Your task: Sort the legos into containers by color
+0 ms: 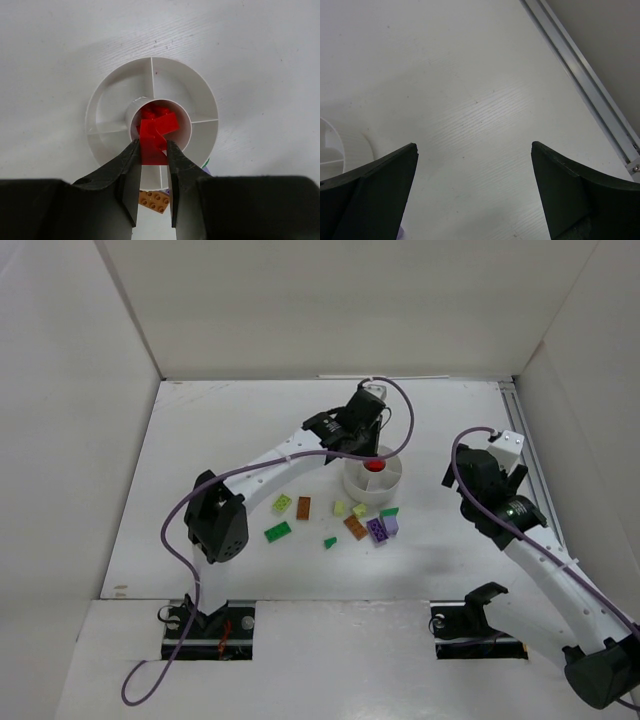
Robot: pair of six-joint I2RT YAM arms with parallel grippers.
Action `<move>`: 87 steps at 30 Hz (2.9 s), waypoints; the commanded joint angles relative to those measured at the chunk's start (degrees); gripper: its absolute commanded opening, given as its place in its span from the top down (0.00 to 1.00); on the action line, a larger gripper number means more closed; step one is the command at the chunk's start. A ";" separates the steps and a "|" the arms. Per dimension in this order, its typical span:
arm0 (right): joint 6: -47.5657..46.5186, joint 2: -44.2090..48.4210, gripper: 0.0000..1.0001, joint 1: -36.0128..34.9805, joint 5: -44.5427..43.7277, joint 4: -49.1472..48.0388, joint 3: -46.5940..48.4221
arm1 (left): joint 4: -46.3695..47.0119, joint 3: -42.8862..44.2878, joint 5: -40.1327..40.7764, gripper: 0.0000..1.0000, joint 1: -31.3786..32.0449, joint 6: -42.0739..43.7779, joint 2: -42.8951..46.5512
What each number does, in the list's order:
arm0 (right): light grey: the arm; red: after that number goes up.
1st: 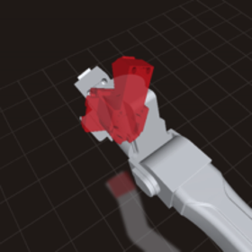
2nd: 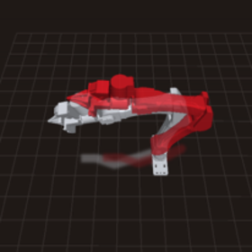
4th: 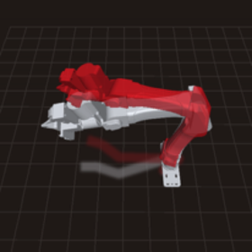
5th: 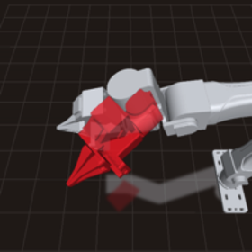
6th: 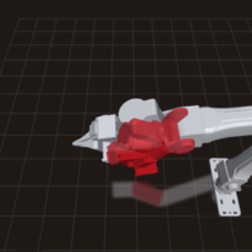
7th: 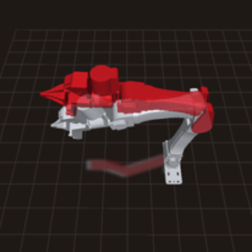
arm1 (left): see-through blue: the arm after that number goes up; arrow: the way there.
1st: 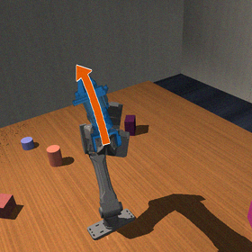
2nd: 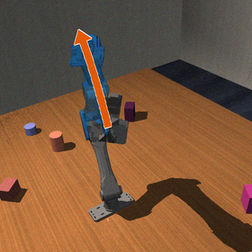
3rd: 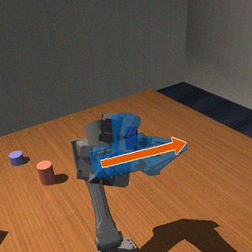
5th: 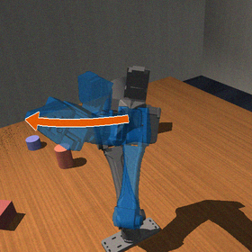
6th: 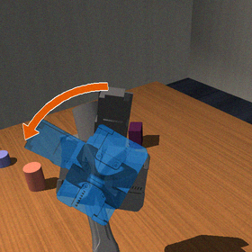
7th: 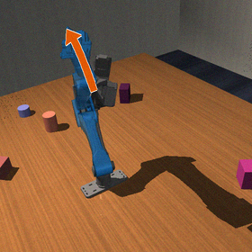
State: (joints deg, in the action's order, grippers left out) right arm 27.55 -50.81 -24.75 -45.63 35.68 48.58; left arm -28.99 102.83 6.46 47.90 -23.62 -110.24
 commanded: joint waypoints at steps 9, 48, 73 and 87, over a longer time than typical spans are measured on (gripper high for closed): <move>1.01 0.09 0.01 0.32 -1.83 -0.44 -0.24 | -0.80 2.99 -3.12 0.90 0.53 0.41 -2.61; -13.67 -18.17 0.13 -28.94 18.02 -21.70 3.98 | 0.70 -59.57 2.86 0.00 -18.46 -21.73 62.85; 9.28 -58.08 0.33 -32.64 13.55 -5.53 27.62 | 0.17 -64.15 -0.56 0.00 -18.98 -24.81 65.24; 7.52 -58.45 0.58 -32.64 12.32 -10.90 27.62 | 1.40 -64.15 -1.80 0.00 -18.98 -24.81 65.24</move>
State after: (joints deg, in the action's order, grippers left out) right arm 35.40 -111.04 -57.08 -31.97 27.75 74.22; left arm -28.95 38.96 4.93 29.12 -48.71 -45.36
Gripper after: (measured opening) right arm 0.437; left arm 0.997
